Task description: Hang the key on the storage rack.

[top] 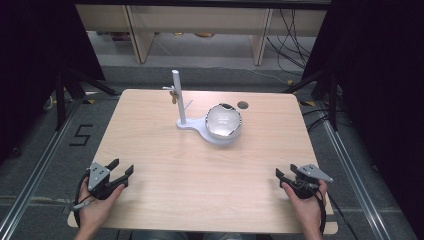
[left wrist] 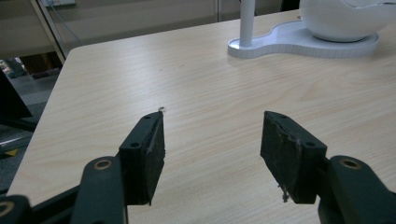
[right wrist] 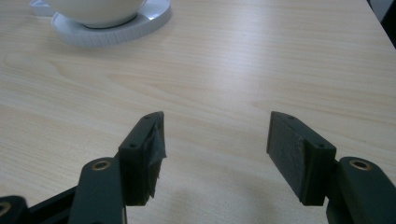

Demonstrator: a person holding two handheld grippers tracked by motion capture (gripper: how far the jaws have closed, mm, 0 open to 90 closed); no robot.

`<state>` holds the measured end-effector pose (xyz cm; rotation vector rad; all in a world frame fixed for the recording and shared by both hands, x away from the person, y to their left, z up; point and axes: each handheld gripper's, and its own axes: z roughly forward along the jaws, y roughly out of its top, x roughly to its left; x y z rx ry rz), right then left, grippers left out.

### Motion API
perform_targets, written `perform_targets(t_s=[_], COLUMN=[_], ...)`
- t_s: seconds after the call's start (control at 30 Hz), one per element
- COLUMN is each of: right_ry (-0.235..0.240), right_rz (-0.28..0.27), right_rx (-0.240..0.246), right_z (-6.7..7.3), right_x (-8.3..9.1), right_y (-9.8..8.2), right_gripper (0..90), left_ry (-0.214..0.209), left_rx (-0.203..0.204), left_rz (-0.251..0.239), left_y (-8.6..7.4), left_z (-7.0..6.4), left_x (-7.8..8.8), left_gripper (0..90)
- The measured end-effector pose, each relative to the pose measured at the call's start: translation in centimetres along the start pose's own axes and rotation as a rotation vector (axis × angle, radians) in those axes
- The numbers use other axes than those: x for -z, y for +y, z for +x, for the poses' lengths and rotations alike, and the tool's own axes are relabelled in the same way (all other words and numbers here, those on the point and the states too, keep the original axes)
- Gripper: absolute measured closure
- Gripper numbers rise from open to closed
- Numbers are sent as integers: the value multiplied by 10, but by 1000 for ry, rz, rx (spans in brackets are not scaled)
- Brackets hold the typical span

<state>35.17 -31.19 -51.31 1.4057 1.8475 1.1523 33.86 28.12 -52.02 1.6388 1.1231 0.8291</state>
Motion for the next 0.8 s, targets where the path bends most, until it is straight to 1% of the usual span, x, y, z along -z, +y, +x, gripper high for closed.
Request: perform_targets(t_s=[0.03,0.07,0.1,0.13,0.17,0.2,0.23,0.27,0.3,0.37,0.4,0.43,0.5,0.53,0.6,0.63,0.67,0.73,0.77,0.8], right_ry=[-4,3,-1,5,2,3,3,-3,1,16,13,1,-3,-7,-9,-16,-17,-18,-19,-13], right_rz=[-3,-4,-4,-10,-12,-12,-9,-16,-24,-23,-31,-26,-20,-19,-13,-12,-12,-13,-11,-10], right_rx=[1,-11,-12,-6,-3,-5,-5,9,10,3,18,20,24,27,30,39,39,41,41,30], right_z=[0,0,0,-1,-1,-1,0,0,0,0,0,0,0,0,0,0,0,0,1,2], right_x=[0,0,0,0,0,-1,-1,-1,-2,-3,-3,-3,-3,-3,-2,-2,-2,-2,-2,-2], right_y=[0,0,0,0,0,0,1,1,1,1,1,1,1,1,1,1,1,1,1,1], right_gripper=[374,373,373,372,372,372,371,370,369,366,365,365,365,365,365,365,365,364,363,363], left_ry=[0,3,8,19,25,24,27,26,23,16,11,9,4,7,9,7,2,-3,-4,-5], left_rx=[5,7,24,12,1,4,1,2,5,9,11,16,27,33,35,35,28,30,24,21], left_rz=[-4,-4,-11,-27,-26,-37,-33,-37,-45,-50,-47,-48,-60,-57,-51,-52,-49,-56,-54,-57], left_y=[-2,-4,-4,-4,-4,-4,-4,-4,-4,-4,-4,-4,-5,-5,-4,-4,-4,-5,-5,-5], left_z=[1,2,1,1,1,1,1,1,1,2,2,3,4,4,4,4,5,4,4,3], left_x=[-2,-3,-4,-3,-2,-3,-2,-2,-1,-1,-1,-1,-1,-1,0,0,0,-1,-1,-1], left_gripper=[382,376,372,370,368,367,360,357,353,335,329,318,306,300,297,297,298,299,301,302])
